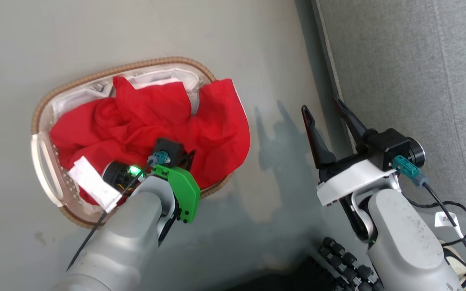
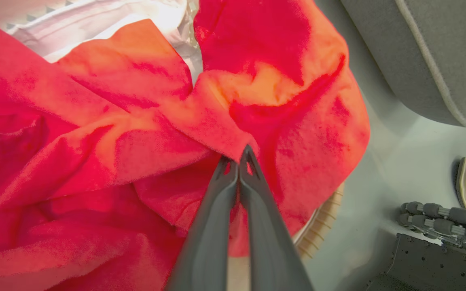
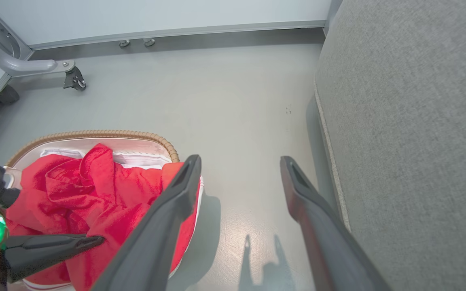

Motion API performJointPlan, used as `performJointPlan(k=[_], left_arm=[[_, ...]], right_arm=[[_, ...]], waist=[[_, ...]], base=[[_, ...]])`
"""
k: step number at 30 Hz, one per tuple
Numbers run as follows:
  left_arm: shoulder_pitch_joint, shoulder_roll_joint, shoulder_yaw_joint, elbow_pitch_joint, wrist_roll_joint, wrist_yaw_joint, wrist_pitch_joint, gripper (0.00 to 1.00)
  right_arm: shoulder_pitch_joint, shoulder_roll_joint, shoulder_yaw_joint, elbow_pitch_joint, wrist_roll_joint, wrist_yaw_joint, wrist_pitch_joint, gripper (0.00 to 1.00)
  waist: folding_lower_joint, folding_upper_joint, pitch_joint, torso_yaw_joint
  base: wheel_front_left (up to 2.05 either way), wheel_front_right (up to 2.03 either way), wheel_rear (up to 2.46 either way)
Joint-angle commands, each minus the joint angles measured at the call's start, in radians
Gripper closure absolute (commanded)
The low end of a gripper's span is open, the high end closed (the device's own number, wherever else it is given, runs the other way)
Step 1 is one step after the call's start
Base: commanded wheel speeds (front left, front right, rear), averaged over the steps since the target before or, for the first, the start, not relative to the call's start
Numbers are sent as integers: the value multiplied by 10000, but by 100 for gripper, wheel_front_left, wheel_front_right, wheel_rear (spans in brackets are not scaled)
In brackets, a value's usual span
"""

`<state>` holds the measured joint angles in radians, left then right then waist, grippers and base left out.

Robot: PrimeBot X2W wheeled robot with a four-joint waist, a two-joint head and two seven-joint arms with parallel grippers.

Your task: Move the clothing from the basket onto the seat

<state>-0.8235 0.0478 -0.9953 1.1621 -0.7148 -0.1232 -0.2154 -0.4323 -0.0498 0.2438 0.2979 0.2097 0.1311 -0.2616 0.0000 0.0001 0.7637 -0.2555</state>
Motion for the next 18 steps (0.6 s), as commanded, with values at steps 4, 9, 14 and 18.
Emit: performJointPlan(k=[4,9,14,18], left_arm=[[480,51,90,-177,-419,-58,-355,100],[883,40,301,-718,-587,-78,-506,100],[1802,52,1424,-1988,153,184,-500,100],[2648,95,2307,-2774,837,251,-491,100]], right_arm=[[419,-37,-101,170,-153,-7,-50,0],[851,-40,-255,352,-303,-7,-49,0],[1448,-41,-452,447,-458,-7,-50,0],[1841,-41,-529,502,-544,-7,-50,0]], waist=[[0,-1,-1329,323],[0,-1,-2303,702],[0,-1,-3464,1192],[0,-1,-4212,1400]], base=[[0,0,0],[0,0,0],[0,0,0],[0,0,0]])
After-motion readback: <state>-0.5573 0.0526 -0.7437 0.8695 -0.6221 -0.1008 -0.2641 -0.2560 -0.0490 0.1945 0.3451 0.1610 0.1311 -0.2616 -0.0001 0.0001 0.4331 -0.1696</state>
